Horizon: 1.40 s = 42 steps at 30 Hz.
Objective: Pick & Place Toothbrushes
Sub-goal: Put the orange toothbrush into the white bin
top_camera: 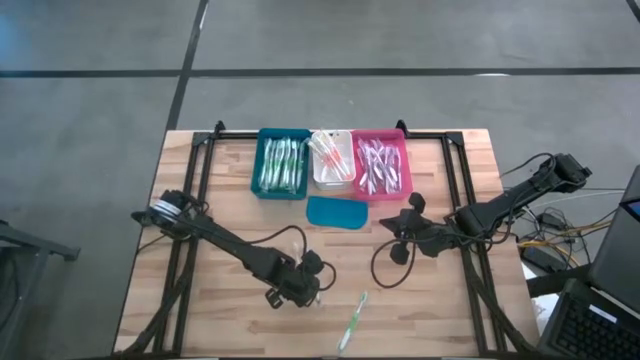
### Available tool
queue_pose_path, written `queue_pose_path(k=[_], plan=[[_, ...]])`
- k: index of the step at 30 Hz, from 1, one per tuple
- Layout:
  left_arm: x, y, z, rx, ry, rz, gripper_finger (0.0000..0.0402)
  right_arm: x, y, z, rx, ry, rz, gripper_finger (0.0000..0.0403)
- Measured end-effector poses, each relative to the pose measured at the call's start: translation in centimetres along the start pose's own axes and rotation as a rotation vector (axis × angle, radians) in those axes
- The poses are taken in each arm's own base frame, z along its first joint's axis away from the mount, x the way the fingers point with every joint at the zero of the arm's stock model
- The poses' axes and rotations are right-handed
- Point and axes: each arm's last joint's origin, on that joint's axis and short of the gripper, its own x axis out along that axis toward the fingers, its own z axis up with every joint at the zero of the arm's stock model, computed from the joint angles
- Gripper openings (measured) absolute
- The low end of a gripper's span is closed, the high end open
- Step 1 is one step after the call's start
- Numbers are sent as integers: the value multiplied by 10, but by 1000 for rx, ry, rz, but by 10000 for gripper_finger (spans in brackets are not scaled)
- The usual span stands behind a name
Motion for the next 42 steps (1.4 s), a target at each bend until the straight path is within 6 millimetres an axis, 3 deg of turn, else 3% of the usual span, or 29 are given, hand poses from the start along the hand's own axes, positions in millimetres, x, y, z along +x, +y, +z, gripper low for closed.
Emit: queue_pose_path(k=[7, 23, 28, 37, 42], plan=[[1, -2, -2, -34, 20, -30, 157, 0, 0, 0, 0, 1, 0, 8], [-12, -12, -18, -178, 179, -195, 34, 0, 0, 0, -1, 1, 0, 8], [-16, -15, -17, -169, 184, -188, 23, 0, 0, 0, 0, 1, 0, 8], [-42, -27, -9, -3, 313, 16, 25, 0, 0, 0, 0, 1, 0, 8], [-50, -22, -5, 200, 366, 158, 28, 0, 0, 0, 0, 1, 0, 8]])
